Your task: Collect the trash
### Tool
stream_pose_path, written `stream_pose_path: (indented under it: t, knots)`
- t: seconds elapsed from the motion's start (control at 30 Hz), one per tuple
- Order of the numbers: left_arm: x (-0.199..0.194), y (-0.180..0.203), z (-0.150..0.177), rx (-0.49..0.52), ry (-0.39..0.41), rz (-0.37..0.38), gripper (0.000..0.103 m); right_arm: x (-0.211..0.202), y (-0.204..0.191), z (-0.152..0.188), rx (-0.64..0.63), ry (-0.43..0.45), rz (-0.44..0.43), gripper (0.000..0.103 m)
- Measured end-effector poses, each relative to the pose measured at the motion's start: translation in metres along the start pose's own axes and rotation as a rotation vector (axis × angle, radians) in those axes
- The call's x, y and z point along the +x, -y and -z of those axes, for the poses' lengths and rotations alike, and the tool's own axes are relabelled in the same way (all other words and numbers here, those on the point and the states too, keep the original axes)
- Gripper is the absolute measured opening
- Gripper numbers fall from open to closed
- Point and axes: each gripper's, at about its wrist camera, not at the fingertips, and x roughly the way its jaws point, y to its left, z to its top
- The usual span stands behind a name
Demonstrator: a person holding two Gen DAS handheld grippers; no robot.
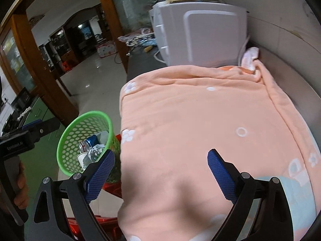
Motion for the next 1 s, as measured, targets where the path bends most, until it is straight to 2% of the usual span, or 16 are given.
stream_pose_path:
  t: [0.17, 0.4, 0.9, 1.0]
  knots:
    - [-0.008, 0.014, 0.001, 0.034, 0.021, 0.023, 0.098, -0.013, 0.013, 0.004, 0.026, 0.021, 0.037, 0.091]
    - [-0.016, 0.031, 0.003, 0.084, 0.047, 0.019, 0.098, -0.023, 0.023, 0.008, 0.057, 0.034, 0.054, 0.091]
    - [-0.029, 0.041, 0.006, 0.122, 0.142, -0.017, 0.098, -0.038, 0.025, 0.009, 0.053, 0.064, 0.083, 0.092]
    - [-0.029, 0.041, 0.005, 0.123, 0.134, -0.011, 0.098, -0.040, 0.024, 0.008, 0.046, 0.068, 0.086, 0.092]
